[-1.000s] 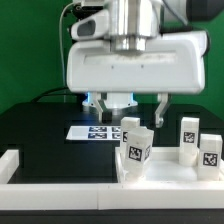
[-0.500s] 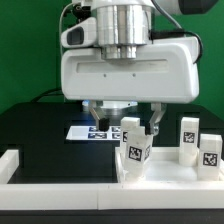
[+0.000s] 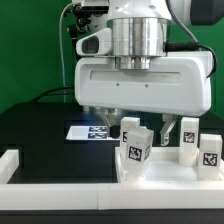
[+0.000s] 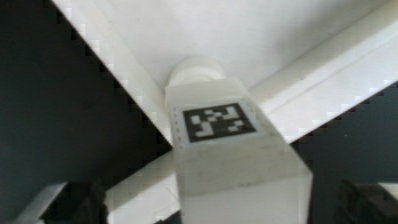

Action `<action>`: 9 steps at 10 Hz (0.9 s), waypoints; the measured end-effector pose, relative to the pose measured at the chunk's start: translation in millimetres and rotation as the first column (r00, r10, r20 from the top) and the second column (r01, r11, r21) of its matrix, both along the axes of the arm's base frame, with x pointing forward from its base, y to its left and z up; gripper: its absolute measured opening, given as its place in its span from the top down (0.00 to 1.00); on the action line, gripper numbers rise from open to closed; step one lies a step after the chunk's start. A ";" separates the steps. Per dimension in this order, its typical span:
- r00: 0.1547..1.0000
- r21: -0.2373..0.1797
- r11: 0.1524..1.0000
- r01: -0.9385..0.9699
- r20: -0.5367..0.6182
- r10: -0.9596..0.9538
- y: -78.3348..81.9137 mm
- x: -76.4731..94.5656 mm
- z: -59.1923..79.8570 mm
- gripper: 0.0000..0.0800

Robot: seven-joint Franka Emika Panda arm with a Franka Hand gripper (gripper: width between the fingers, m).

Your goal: Assemble square table

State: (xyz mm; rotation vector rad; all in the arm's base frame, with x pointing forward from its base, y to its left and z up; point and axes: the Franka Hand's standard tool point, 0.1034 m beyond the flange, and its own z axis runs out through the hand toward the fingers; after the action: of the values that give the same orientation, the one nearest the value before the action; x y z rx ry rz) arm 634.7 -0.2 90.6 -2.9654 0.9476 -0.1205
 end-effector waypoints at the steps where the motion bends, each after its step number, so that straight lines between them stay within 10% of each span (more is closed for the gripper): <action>1: 1.000 0.000 1.000 0.001 0.000 -0.001 -0.7 -0.1 -0.2 0.21; 2: 1.000 0.001 1.000 0.012 -0.001 -0.012 -0.7 -0.2 -0.4 0.45; 4: 0.986 0.014 0.986 0.167 -0.003 -0.167 -1.1 -0.5 -0.7 0.64; 9: 0.726 0.052 0.724 0.688 -0.025 -0.687 -4.5 -5.4 -2.4 0.64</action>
Offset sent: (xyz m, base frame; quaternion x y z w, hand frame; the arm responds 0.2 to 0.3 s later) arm 0.0000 0.0000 0.0000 0.0000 0.0000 0.1296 0.9916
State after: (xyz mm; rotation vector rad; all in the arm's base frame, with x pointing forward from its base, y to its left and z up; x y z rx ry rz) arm 629.3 -4.7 88.2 -2.3841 1.9666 -0.0928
